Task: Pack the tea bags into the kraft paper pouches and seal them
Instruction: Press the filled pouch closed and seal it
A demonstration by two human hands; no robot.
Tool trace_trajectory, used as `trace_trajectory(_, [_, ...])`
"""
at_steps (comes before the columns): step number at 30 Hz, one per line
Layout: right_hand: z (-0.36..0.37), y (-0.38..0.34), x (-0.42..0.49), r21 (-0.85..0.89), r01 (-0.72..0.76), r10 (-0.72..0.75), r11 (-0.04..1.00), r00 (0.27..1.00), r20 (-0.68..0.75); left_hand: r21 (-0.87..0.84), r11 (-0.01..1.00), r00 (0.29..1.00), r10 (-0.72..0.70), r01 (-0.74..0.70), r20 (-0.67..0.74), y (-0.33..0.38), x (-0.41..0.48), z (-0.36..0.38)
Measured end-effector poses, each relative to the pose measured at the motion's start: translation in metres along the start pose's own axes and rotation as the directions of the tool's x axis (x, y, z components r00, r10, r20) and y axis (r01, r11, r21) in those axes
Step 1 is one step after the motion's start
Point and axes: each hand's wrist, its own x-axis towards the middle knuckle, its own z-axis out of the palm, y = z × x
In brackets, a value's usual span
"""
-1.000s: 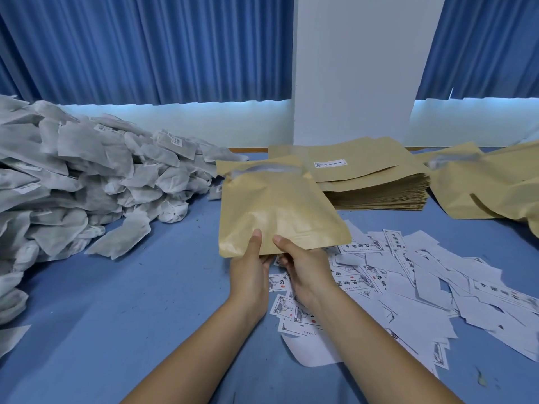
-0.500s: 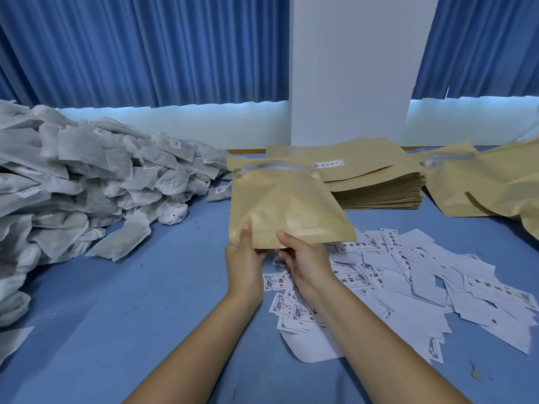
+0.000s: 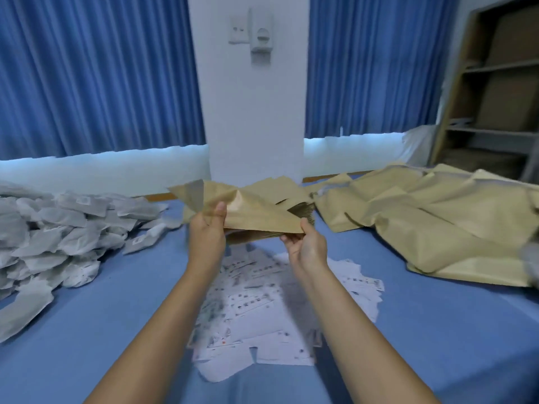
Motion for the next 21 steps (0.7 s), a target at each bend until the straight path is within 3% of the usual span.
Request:
trace_trajectory(7, [-0.076,-0.101,0.006,0.128,0.037,-0.037,0.991,0.999,-0.002,-0.014,1.000,0.974,-0.013,0.016,0.225,0.025,-0.016,0.130])
trace_trajectory(12, [-0.111,-0.169,0.012,0.193,0.335,-0.315,0.922,0.941,-0.126,-0.147,0.988,0.949,0.001,0.048,0.316,0.050,-0.032,0.219])
trace_trajectory(16, [-0.123,-0.219,0.025,0.232,0.559,-0.536,0.796,0.829,-0.156,-0.283,0.933,0.909,-0.095,0.224,0.405,0.054,-0.034,0.274])
trace_trajectory(18, [-0.132,-0.234,0.037,0.265,0.520,-0.503,0.812,0.854,-0.133,-0.304,0.893,0.884,-0.181,0.331,0.431,0.043,-0.031,0.289])
trace_trajectory(21, [-0.153,-0.241,0.055,0.298,0.193,-0.192,0.935,0.981,-0.033,-0.222,0.802,0.779,-0.405,0.554,0.478,0.017,-0.030,0.291])
